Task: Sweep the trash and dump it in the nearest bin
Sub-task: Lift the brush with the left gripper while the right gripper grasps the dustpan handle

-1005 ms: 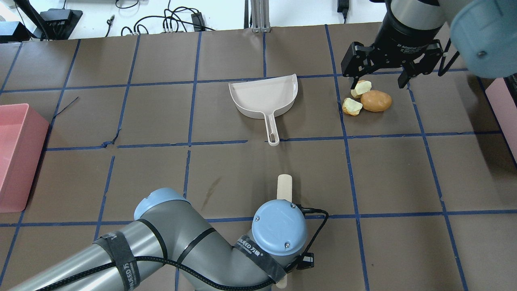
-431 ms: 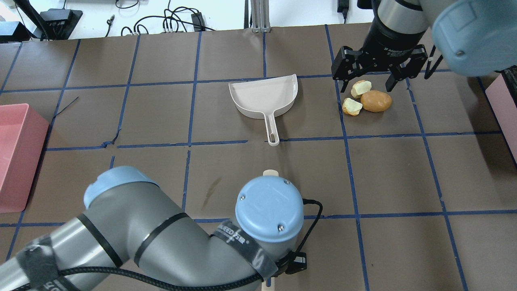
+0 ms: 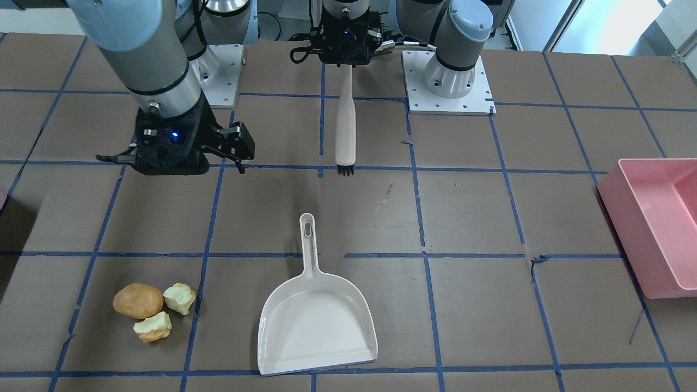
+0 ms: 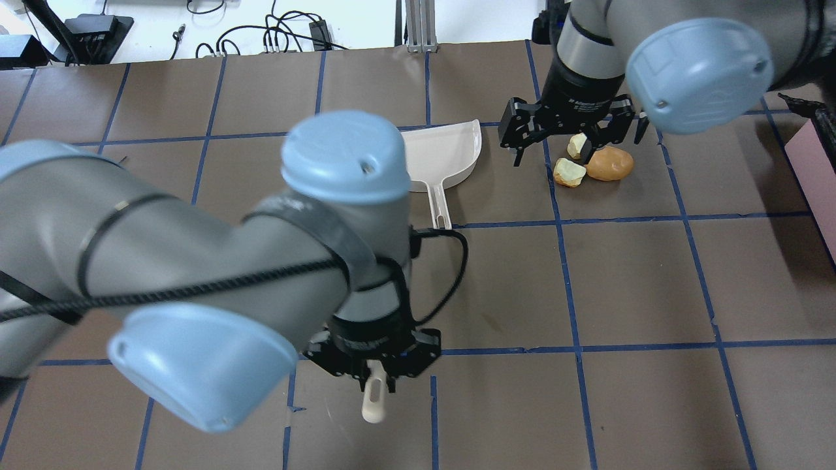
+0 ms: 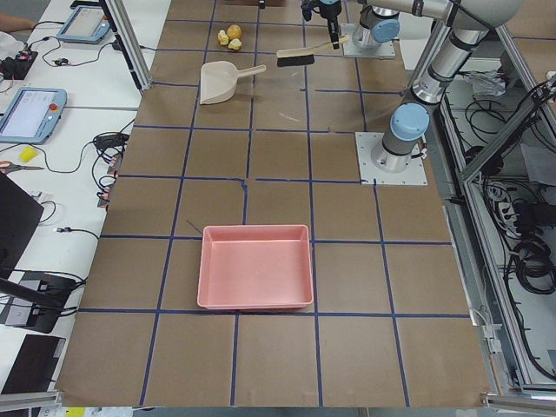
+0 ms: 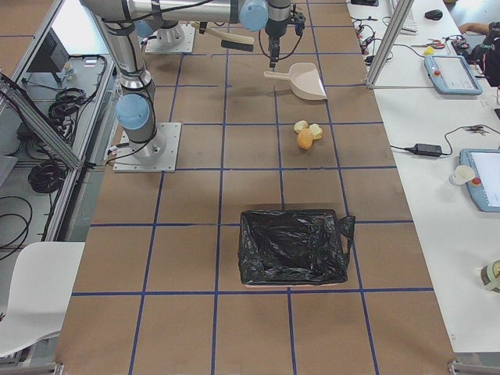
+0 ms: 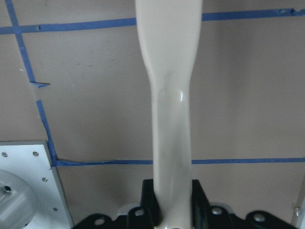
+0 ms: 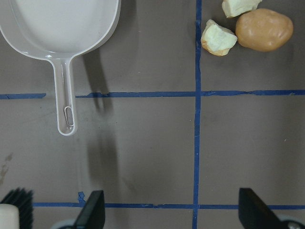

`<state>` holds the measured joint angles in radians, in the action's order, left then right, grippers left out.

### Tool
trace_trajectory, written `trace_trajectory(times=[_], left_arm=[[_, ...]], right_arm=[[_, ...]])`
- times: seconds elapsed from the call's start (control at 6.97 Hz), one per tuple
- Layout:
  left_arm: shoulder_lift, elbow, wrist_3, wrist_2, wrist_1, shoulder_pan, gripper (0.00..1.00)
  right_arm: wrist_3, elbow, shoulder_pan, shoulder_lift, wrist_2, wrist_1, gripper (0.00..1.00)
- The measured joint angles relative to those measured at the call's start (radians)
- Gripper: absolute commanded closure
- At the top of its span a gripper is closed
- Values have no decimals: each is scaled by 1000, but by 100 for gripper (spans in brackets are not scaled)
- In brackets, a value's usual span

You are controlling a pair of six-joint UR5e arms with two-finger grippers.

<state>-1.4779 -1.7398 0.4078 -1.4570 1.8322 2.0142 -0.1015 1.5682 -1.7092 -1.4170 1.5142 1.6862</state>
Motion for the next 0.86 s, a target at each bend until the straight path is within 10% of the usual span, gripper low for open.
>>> trace_trajectory(times=[0.86], left_arm=[[-61,36,-291,13,114,-454,100]], right_arm=[[-195,232,-225,168,20,641,0]])
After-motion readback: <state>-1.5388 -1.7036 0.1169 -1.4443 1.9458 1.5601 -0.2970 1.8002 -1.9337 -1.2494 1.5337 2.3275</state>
